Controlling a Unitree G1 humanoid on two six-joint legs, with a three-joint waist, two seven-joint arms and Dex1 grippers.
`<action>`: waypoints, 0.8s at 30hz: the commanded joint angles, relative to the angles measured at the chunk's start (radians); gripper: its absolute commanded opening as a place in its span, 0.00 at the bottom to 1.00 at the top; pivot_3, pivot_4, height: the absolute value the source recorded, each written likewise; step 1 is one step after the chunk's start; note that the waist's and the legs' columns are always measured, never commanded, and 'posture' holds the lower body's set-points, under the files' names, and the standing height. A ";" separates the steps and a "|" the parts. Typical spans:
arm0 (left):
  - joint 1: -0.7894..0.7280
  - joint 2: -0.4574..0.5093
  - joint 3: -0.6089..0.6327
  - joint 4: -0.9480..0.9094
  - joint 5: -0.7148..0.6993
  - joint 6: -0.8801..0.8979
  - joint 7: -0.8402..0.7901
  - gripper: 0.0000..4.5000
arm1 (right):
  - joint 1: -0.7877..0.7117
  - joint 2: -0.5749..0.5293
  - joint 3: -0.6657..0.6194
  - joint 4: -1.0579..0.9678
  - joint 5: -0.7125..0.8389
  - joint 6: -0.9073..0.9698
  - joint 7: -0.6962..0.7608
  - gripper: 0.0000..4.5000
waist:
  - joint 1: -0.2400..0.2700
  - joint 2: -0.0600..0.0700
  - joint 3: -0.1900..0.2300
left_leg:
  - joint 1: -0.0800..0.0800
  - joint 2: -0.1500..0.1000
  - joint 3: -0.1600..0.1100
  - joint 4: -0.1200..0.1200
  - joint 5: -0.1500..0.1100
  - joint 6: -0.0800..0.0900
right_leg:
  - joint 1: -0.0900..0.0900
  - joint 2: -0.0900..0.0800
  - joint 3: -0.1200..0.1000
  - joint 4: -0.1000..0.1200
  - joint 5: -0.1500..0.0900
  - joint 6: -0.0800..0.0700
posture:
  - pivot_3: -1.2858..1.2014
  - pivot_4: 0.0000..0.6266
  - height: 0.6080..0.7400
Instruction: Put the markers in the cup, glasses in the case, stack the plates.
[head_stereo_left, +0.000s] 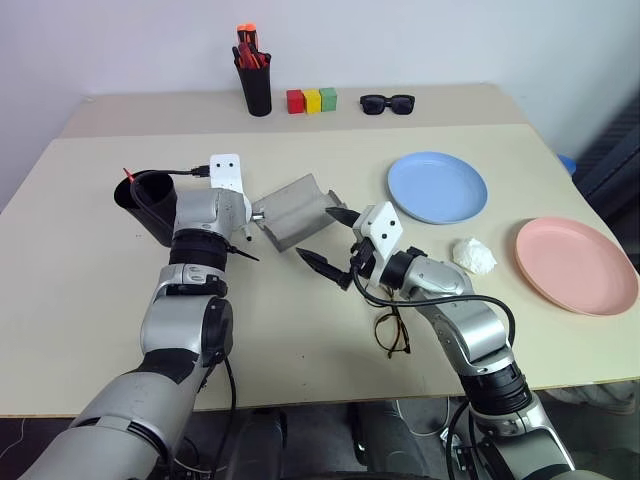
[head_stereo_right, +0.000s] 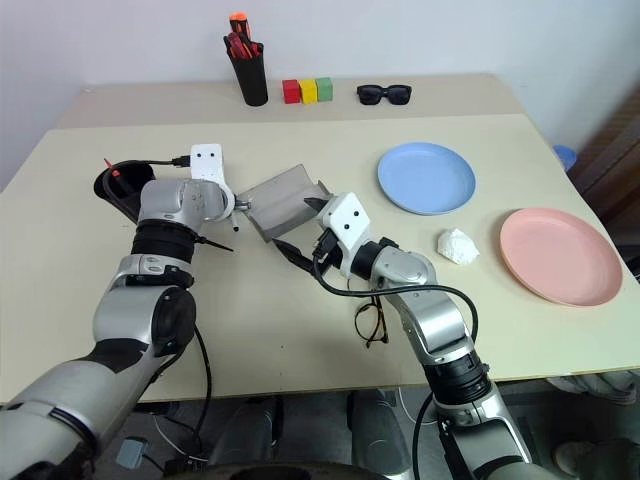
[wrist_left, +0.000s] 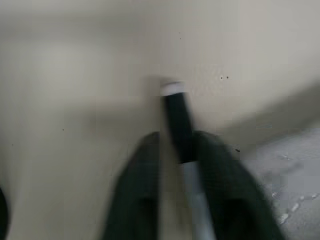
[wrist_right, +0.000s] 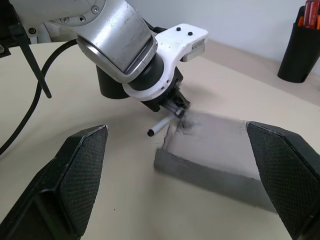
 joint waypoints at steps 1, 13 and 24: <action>0.000 0.009 -0.004 -0.031 0.005 -0.033 -0.027 0.01 | -0.004 0.008 -0.004 -0.042 0.007 -0.016 -0.003 1.00 | 0.001 0.000 0.000 | 0.000 0.000 0.000 0.000 0.000 0.000 | 0.000 0.000 0.000 0.000 0.000 0.000 | 0.52 0.24 1.00; 0.251 0.026 -0.177 -0.613 -0.037 -0.438 -0.441 0.01 | -0.012 0.011 -0.006 -0.032 0.002 -0.019 -0.008 1.00 | 0.004 0.000 0.000 | -0.001 0.000 0.000 -0.001 0.001 -0.003 | 0.000 -0.001 0.000 0.000 0.000 0.000 | 0.52 0.24 1.00; 0.411 0.240 0.033 -0.848 0.112 -0.685 -0.292 0.01 | -0.066 0.011 -0.013 -0.090 0.062 0.024 0.023 1.00 | 0.001 0.000 0.000 | 0.000 0.000 0.000 -0.001 0.001 -0.003 | -0.001 0.000 0.001 0.000 0.000 0.000 | 0.52 0.24 1.00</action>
